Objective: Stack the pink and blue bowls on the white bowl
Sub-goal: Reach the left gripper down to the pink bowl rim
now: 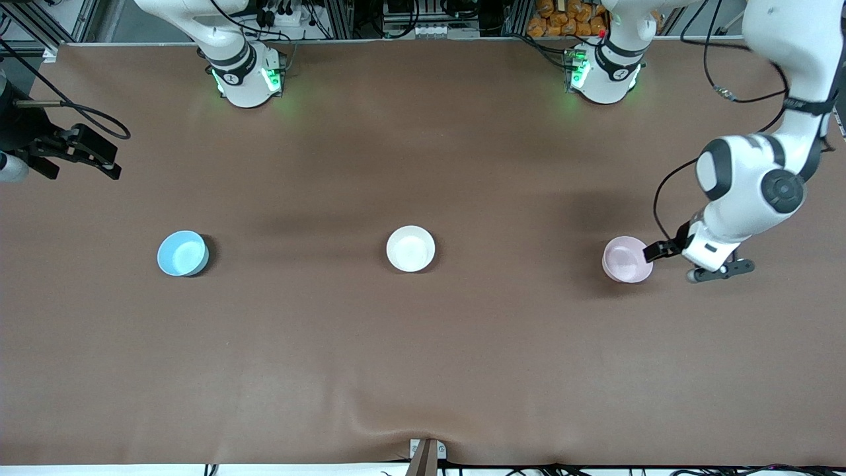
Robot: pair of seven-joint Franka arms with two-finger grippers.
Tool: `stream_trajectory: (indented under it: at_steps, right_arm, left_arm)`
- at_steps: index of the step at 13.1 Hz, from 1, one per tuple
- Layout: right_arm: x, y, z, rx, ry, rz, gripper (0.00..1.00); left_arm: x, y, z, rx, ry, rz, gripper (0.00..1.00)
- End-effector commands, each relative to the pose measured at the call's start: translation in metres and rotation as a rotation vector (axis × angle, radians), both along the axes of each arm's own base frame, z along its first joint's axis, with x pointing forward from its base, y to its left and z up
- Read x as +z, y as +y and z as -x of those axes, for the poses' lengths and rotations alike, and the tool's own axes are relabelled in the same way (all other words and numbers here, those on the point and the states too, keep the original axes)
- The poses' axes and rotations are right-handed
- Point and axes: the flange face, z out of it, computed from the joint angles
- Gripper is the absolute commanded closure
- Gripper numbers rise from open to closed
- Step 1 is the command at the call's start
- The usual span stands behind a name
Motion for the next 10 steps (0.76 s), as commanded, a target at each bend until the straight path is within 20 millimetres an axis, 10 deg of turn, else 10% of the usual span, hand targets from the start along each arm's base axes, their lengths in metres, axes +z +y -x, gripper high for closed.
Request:
stream_trajectory:
  at_steps: [1,8,10]
  right_arm:
    - [0.002,-0.001,-0.002,0.008,0.003,0.011,0.00]
    - [0.003,-0.001,-0.002,0.006,0.000,0.011,0.00]
    - [0.003,-0.001,-0.002,0.006,0.000,0.011,0.00]
  left_arm:
    - [-0.010,0.002,-0.002,-0.013,0.003,0.007,0.23]
    - [-0.034,0.001,0.003,-0.015,0.045,0.012,0.97]
    - [-0.035,0.001,0.004,-0.015,0.047,0.012,1.00]
